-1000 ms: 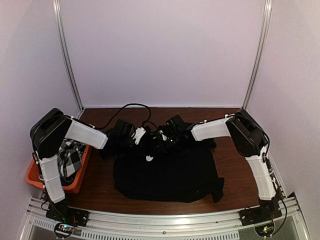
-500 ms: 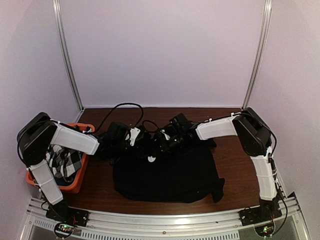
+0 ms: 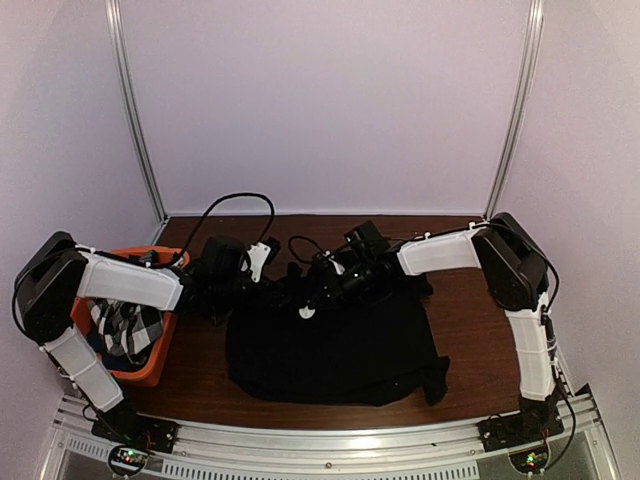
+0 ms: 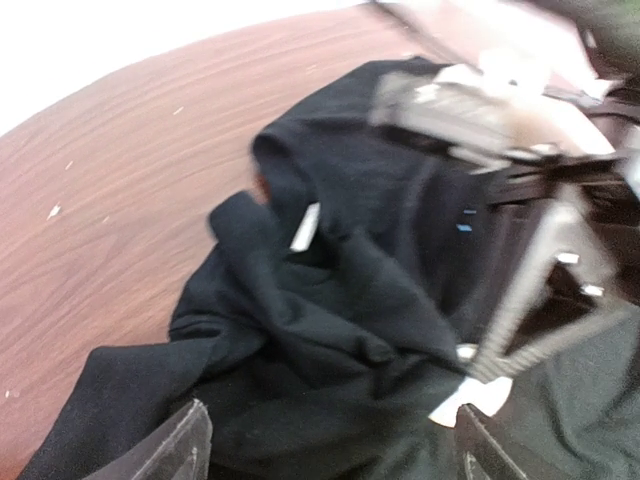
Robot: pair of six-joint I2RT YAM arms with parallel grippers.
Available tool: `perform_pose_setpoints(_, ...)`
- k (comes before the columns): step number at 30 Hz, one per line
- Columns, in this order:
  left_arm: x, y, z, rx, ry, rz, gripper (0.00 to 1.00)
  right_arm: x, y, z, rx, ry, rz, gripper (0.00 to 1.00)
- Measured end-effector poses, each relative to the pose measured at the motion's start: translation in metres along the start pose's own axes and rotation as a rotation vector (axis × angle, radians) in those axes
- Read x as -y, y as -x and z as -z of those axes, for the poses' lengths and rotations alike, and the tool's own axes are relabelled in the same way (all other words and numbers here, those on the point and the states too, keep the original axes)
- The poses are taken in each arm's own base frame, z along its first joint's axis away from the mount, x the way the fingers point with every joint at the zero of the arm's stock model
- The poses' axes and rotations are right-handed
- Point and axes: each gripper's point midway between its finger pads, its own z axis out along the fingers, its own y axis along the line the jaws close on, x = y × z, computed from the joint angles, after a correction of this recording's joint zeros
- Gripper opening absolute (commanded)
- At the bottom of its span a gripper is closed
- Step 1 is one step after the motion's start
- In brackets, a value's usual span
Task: Pin the brooch onto the clothing
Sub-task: Cross the brooch on the flattened clothing.
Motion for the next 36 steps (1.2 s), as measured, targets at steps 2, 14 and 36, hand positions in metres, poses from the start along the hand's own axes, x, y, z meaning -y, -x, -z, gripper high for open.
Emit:
perform_pose_setpoints(2, 0.010, 0.003, 0.008, 0.020, -0.051, -0.029, 0.87, 0.001, -0.003, 0.000, -0.012, -0.006, 0.012, 0.00)
perform_pose_setpoints(14, 0.060, -0.035, 0.013, 0.029, -0.382, -0.136, 0.86, -0.007, -0.024, 0.011, -0.145, -0.011, 0.162, 0.00)
perform_pose_setpoints(36, 0.088, -0.011, 0.013, 0.160, -0.556, -0.208, 0.73, -0.026, -0.034, 0.013, -0.171, 0.112, 0.225, 0.00)
